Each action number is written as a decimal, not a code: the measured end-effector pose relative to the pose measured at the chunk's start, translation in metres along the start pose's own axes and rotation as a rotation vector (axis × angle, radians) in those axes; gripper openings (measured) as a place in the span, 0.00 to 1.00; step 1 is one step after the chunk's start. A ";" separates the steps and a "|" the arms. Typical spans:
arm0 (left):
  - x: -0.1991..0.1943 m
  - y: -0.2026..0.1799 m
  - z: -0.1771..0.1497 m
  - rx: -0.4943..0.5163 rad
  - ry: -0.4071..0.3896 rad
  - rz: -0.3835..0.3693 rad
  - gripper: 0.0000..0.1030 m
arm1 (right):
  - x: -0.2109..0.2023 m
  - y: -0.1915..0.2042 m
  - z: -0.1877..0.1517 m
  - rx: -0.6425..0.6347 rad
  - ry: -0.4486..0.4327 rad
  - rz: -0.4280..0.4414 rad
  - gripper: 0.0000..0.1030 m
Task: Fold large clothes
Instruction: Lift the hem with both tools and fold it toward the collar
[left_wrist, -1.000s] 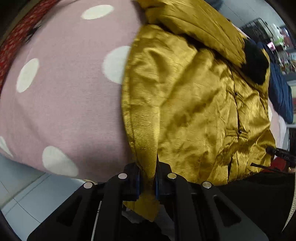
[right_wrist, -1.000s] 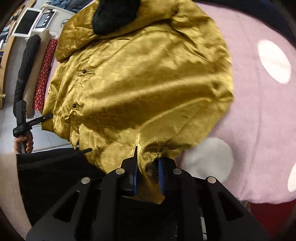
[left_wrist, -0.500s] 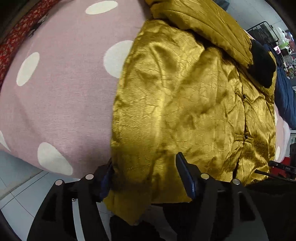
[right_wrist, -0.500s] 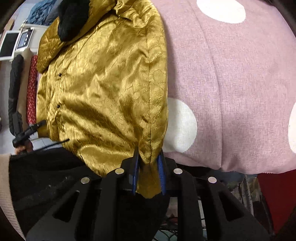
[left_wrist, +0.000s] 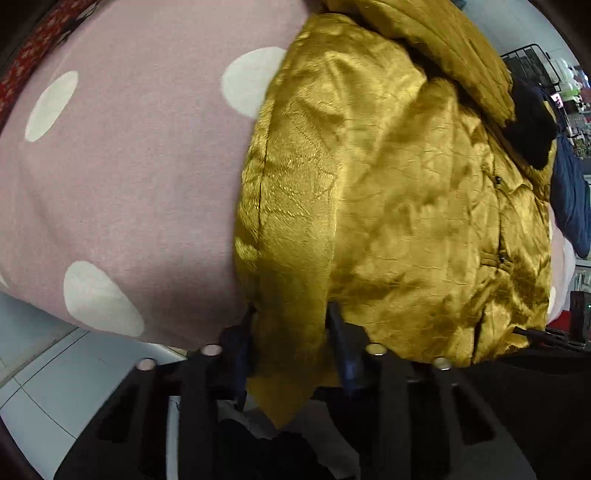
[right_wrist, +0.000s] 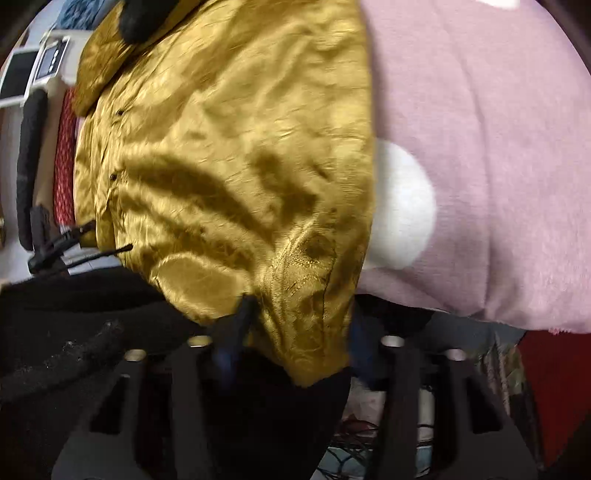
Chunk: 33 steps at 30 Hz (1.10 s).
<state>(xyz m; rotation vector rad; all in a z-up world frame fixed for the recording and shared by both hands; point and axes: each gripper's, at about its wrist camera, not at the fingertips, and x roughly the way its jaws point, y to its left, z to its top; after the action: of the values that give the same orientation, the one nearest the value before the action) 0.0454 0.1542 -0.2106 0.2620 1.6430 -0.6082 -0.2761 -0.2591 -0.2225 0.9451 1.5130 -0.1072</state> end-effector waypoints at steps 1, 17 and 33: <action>-0.003 -0.008 0.003 0.004 -0.006 -0.021 0.19 | -0.001 0.007 0.002 -0.015 -0.003 0.004 0.23; -0.096 -0.057 0.115 0.053 -0.372 -0.123 0.13 | -0.108 0.085 0.121 -0.141 -0.421 0.087 0.15; -0.138 -0.058 0.232 -0.032 -0.532 -0.058 0.13 | -0.211 0.070 0.214 -0.020 -0.736 -0.025 0.15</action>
<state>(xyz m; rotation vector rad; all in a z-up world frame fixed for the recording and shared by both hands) 0.2371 0.0077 -0.0766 0.0217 1.1482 -0.6305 -0.0915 -0.4392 -0.0529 0.7517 0.8407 -0.4102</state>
